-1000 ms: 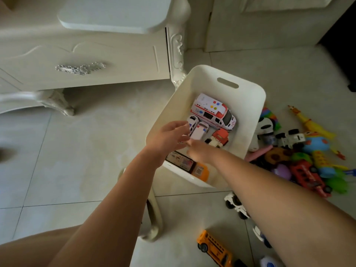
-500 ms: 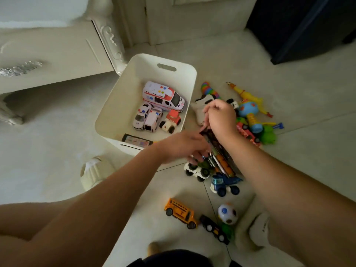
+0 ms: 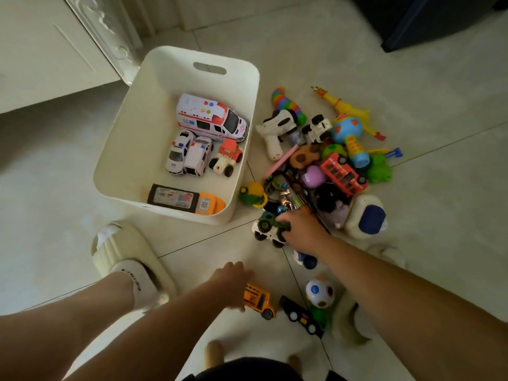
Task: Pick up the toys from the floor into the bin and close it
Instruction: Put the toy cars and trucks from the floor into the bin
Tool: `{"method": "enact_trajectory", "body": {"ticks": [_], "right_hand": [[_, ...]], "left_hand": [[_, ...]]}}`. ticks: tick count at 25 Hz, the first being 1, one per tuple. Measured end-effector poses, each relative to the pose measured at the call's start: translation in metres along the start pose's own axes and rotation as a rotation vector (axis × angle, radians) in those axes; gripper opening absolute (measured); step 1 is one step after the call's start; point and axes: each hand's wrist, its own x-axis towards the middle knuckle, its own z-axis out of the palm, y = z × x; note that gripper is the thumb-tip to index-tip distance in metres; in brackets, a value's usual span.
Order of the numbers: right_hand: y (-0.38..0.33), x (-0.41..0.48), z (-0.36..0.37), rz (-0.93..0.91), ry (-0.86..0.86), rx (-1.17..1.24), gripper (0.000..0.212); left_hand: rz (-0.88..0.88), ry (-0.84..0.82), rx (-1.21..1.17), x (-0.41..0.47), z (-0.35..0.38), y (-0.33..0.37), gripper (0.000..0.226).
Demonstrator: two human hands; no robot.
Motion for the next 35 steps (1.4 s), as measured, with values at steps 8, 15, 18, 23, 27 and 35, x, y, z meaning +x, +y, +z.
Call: {"method": "enact_trajectory", "body": {"ticks": [8,15,18,23,27,35], "right_hand": [[-0.011,0.023,0.042,0.049,0.055,-0.356,0.051],[-0.013,0.021,0.041,0.114,0.058,-0.081,0.060],[-0.016,0.009,0.011,0.247,-0.008,0.512,0.029],[0.000,-0.017,-0.037,0.373,-0.106,1.154,0.015],[0.009,-0.033,-0.065,0.226,-0.163,1.597,0.025],[-0.083,-0.033,-0.131,-0.167,-0.338,1.631,0.063]], "left_hand": [[0.037,0.140,-0.048,0.014,0.009,0.000,0.050],[-0.101,0.035,-0.596,0.007,-0.022,-0.017,0.057],[-0.121,-0.029,-0.912,0.002,-0.031,-0.021,0.065],[0.099,-0.069,-1.187,-0.025,-0.062,-0.004,0.046],[0.331,-0.036,-1.426,-0.062,-0.110,0.010,0.031],[0.616,0.127,-1.451,-0.147,-0.204,-0.050,0.041]]}}
